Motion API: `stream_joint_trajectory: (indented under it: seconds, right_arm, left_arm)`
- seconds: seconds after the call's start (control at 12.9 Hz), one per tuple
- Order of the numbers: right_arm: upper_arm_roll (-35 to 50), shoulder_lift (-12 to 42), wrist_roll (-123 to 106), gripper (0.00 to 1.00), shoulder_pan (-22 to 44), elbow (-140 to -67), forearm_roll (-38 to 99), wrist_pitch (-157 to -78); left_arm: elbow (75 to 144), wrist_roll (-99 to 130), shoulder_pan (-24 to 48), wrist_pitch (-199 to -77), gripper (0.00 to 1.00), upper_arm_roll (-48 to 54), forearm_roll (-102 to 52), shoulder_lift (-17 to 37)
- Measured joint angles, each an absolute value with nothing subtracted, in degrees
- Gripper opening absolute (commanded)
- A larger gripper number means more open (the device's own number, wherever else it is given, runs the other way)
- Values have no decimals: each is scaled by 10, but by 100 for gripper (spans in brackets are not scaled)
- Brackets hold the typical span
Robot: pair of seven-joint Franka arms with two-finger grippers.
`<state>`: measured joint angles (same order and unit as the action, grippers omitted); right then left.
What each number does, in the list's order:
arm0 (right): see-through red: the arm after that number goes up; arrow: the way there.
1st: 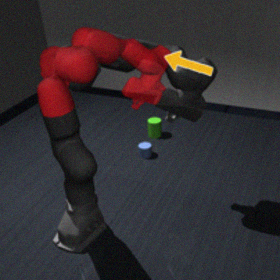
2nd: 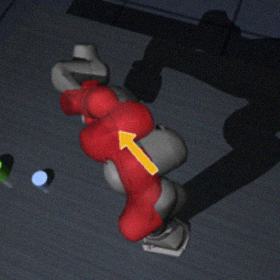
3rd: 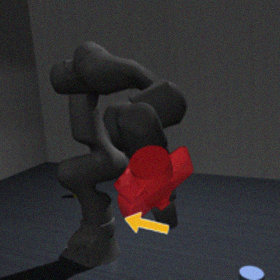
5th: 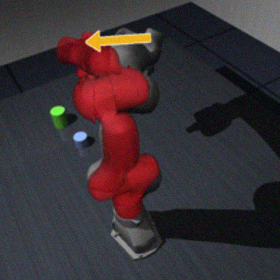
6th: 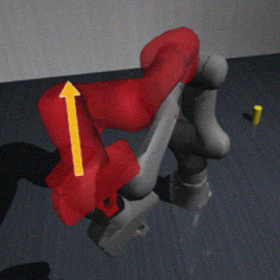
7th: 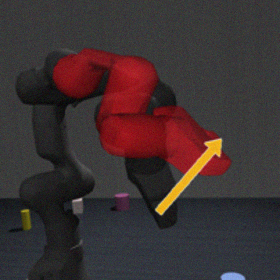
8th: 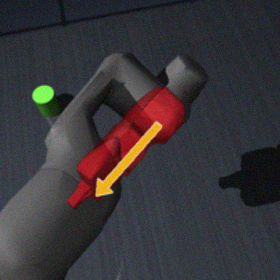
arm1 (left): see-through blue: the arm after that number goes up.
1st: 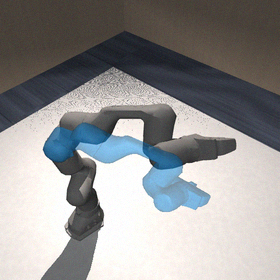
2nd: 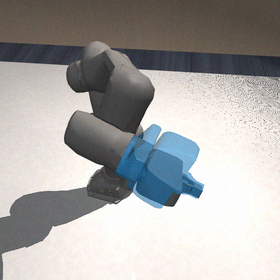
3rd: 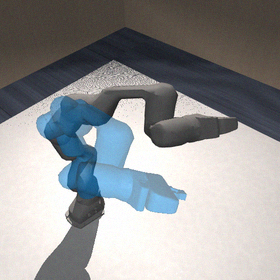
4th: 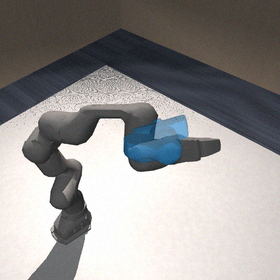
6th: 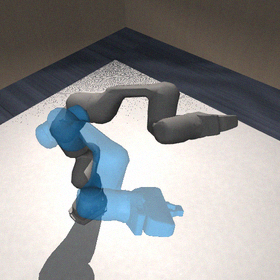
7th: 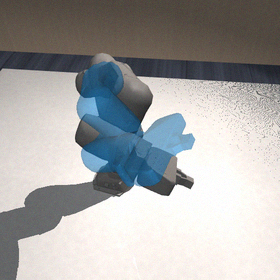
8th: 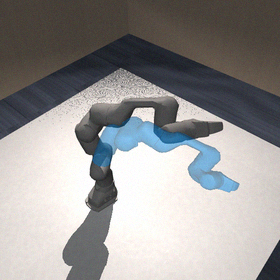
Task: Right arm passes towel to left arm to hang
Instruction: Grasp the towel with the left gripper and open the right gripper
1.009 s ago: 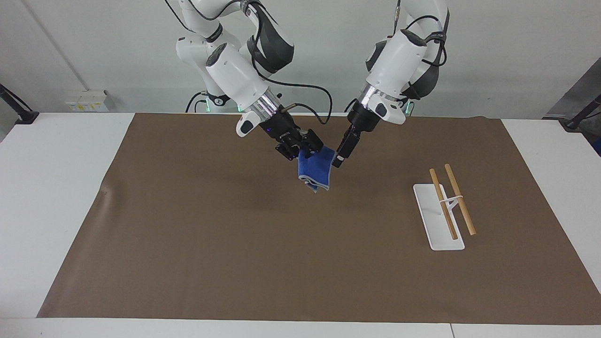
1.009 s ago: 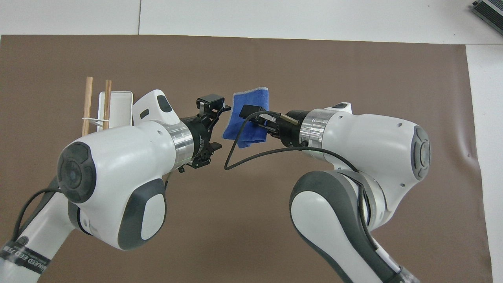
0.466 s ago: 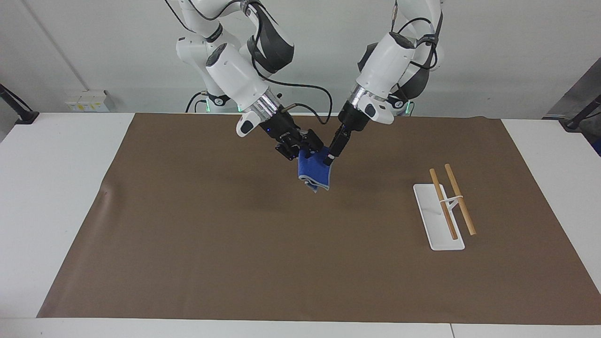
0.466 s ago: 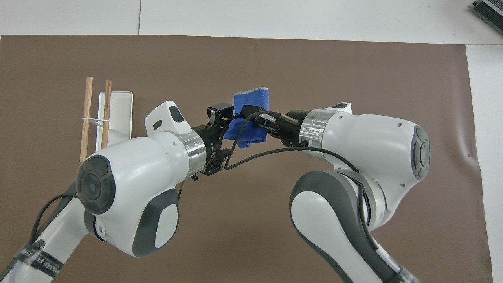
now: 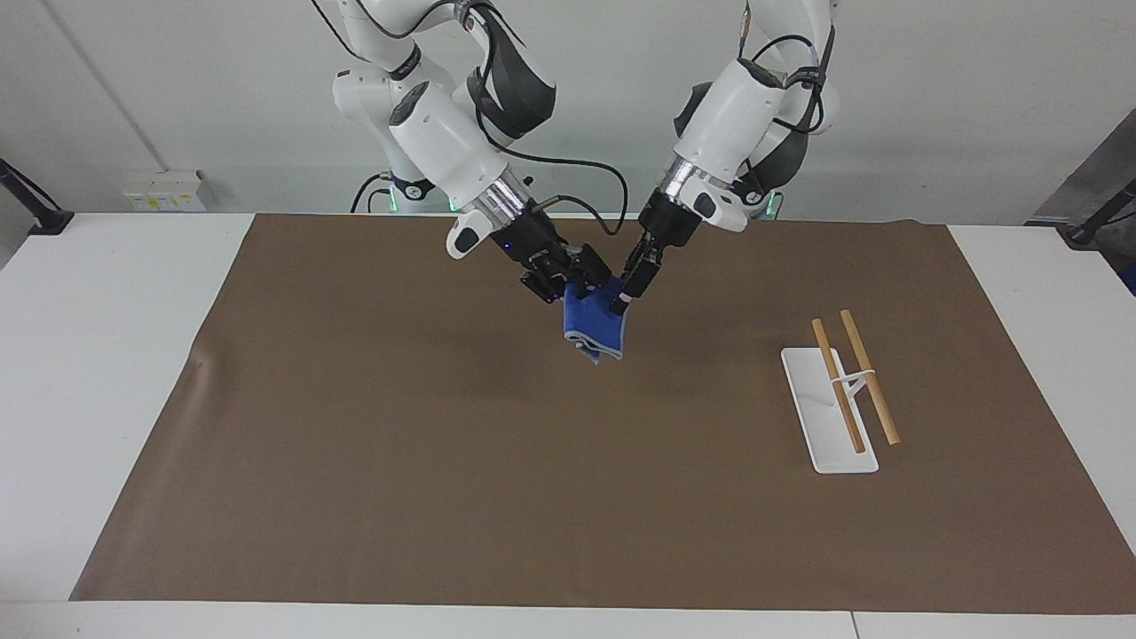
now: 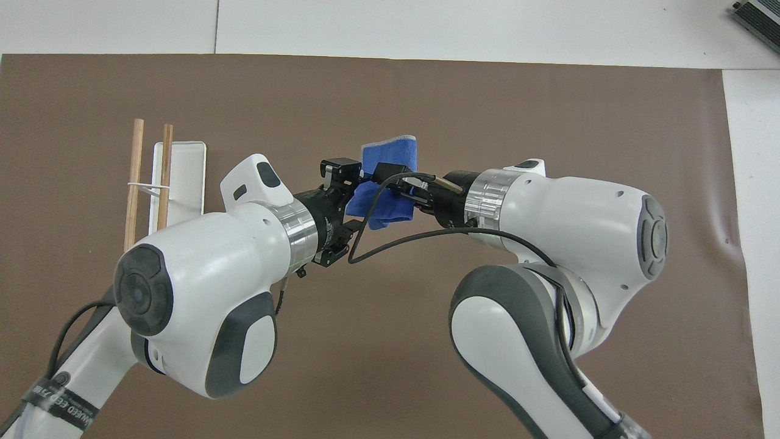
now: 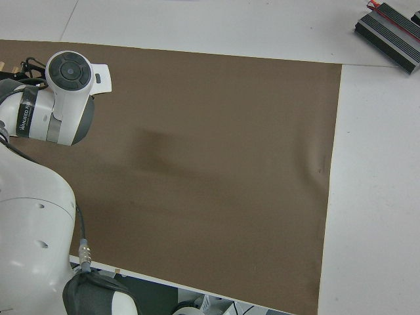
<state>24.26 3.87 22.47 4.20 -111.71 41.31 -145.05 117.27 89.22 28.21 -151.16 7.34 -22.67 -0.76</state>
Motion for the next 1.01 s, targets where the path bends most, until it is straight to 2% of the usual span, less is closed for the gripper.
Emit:
stream_joint_trajectory:
  seconds: [0.23, 0.31, 0.62, 0.7, 0.78, 0.85, 1.01]
  right_arm:
    - [243, 39, 225, 0, 42, -1117, 413, -1450]
    - [243, 39, 225, 0, 42, -1117, 413, -1450]
    - [243, 39, 225, 0, 42, -1117, 413, -1450]
    - [243, 39, 225, 19, 42, -1117, 413, -1450]
    - [243, 39, 225, 87, 42, -1117, 413, -1450]
    - [243, 39, 225, 100, 42, -1117, 413, -1450]
    - [243, 39, 225, 100, 42, -1117, 413, -1450]
  left_arm:
    - [1173, 892, 282, -1512, 4, 73, -227, -7]
    - [1173, 892, 282, -1513, 0, 73, -227, -7]
    - [1173, 862, 282, -1513, 0, 71, -227, -7]
    - [1173, 853, 282, -1513, 0, 70, -227, -7]
    - [1173, 840, 282, -1513, 0, 69, -227, -7]
    - [1173, 821, 282, -1513, 0, 68, -227, -7]
    - [1173, 776, 279, -1513, 0, 65, -227, -7]
